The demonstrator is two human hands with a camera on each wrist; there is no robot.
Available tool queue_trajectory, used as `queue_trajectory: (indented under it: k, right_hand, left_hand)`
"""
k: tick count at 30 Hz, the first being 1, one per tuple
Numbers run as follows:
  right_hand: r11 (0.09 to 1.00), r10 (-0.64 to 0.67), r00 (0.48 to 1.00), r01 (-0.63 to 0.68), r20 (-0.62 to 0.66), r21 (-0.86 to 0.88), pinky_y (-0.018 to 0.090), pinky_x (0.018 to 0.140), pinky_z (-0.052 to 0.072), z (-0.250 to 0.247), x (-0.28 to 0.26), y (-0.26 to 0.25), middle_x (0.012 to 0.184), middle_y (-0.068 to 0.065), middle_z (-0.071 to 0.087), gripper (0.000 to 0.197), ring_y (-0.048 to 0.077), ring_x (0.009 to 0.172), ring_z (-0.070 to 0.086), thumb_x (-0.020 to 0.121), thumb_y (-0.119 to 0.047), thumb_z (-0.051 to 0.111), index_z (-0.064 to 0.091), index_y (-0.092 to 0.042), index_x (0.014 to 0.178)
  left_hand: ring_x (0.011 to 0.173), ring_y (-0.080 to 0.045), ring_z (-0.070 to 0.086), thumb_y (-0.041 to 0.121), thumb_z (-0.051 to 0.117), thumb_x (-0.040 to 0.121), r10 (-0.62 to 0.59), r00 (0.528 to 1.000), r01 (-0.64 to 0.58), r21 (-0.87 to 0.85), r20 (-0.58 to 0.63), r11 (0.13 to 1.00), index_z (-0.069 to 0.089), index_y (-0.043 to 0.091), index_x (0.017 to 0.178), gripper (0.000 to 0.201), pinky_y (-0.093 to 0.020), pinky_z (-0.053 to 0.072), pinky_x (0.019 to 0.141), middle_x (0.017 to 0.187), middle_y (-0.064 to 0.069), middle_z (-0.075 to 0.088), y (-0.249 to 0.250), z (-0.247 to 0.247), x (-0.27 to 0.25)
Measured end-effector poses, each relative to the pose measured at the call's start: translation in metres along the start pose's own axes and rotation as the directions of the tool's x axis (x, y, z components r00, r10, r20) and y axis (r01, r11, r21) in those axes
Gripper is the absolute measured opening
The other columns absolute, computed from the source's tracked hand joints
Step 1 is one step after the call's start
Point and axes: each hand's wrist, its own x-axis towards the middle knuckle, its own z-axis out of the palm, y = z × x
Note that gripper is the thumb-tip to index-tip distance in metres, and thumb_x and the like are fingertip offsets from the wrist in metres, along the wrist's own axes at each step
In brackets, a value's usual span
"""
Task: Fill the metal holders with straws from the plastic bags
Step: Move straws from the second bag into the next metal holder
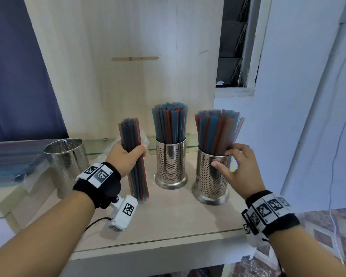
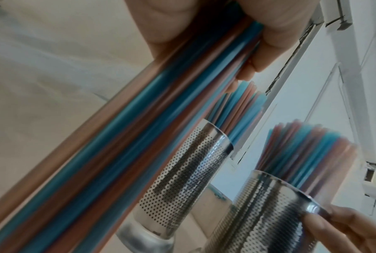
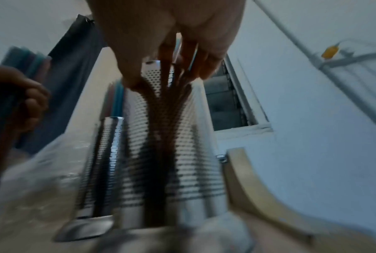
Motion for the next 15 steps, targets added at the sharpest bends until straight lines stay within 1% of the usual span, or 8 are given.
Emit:
queue_trajectory:
  k: [2,4,6,8,10,11,13,15]
  right_hand:
    - [0.994,-0.046,0.992,0.034,-0.119,-0.101,0.025,0.088,0.034,0.011,-0.002,-0.011,0.098,0.017,0.060,0.035,0.036,0.100,0.052,0.067,-0.024,0.091,0.071,-0.004,0.087]
    - [0.982,-0.093,0.979,0.060,-0.180,-0.178,0.030,0.084,0.037,0.021,-0.005,-0.026,0.090,0.017,0.061,0.035,0.029,0.096,0.044,0.066,-0.024,0.092,0.071,-0.004,0.087]
    - [0.972,-0.139,0.972,0.098,-0.188,-0.213,0.040,0.080,0.049,0.028,-0.007,-0.043,0.090,0.017,0.062,0.037,0.028,0.094,0.043,0.070,-0.022,0.088,0.070,-0.004,0.097]
    - [0.984,-0.115,0.985,0.095,-0.131,-0.150,0.045,0.081,0.054,0.031,-0.007,-0.057,0.099,0.018,0.064,0.049,0.032,0.098,0.054,0.076,-0.018,0.083,0.063,-0.002,0.117]
    - [0.999,-0.039,0.998,0.039,-0.047,-0.012,0.042,0.091,0.050,0.029,-0.008,-0.064,0.118,0.016,0.060,0.060,0.032,0.108,0.058,0.083,-0.018,0.078,0.051,-0.003,0.134]
    - [0.999,-0.023,0.999,0.025,-0.044,0.047,0.038,0.092,0.050,0.028,-0.008,-0.064,0.123,0.014,0.058,0.060,0.028,0.111,0.058,0.084,-0.019,0.076,0.048,-0.004,0.136]
    - [0.993,-0.009,0.994,0.021,-0.108,0.115,0.031,0.087,0.050,0.019,-0.009,-0.059,0.120,0.009,0.058,0.055,0.020,0.106,0.059,0.084,-0.019,0.075,0.050,-0.004,0.130]
    - [0.990,-0.017,0.980,0.044,-0.197,0.136,0.024,0.085,0.044,0.007,-0.008,-0.049,0.111,0.003,0.055,0.047,0.015,0.100,0.054,0.081,-0.021,0.073,0.052,-0.006,0.120]
  left_hand:
    - [0.067,-0.020,0.061,0.033,0.069,0.073,0.025,1.000,-0.025,-0.013,0.000,1.000,0.063,0.013,0.062,0.023,-0.031,0.049,0.071,0.067,-0.003,0.065,0.005,0.002,-0.002]
    - [0.063,-0.016,0.060,0.021,0.069,0.083,0.052,0.999,-0.052,-0.035,-0.002,0.998,0.062,0.016,0.059,0.026,-0.032,0.049,0.073,0.061,0.003,0.063,0.011,0.005,-0.002]
    - [0.063,-0.018,0.060,0.030,0.069,0.077,0.079,0.997,-0.078,-0.061,0.009,0.995,0.062,0.020,0.056,0.024,-0.038,0.053,0.076,0.061,0.002,0.063,0.017,0.007,-0.002]
    - [0.066,-0.022,0.060,0.036,0.067,0.071,0.111,0.993,-0.108,-0.087,0.036,0.990,0.063,0.023,0.056,0.020,-0.046,0.053,0.081,0.064,-0.002,0.064,0.023,0.010,-0.003]
    - [0.067,-0.022,0.061,0.033,0.066,0.075,0.126,0.991,-0.121,-0.112,0.035,0.986,0.065,0.028,0.056,0.019,-0.048,0.053,0.083,0.064,0.000,0.065,0.028,0.013,-0.004]
    - [0.067,-0.020,0.062,0.031,0.065,0.076,0.133,0.991,-0.128,-0.122,0.030,0.984,0.066,0.030,0.056,0.020,-0.045,0.054,0.083,0.063,0.002,0.065,0.031,0.014,-0.004]
    - [0.066,-0.017,0.063,0.025,0.067,0.081,0.149,0.989,-0.144,-0.136,0.025,0.980,0.067,0.030,0.056,0.026,-0.040,0.055,0.079,0.063,0.003,0.066,0.034,0.015,-0.004]
    - [0.066,-0.016,0.063,0.015,0.066,0.089,0.165,0.986,-0.159,-0.170,0.021,0.972,0.067,0.027,0.058,0.033,-0.037,0.055,0.077,0.063,0.003,0.065,0.038,0.015,-0.004]
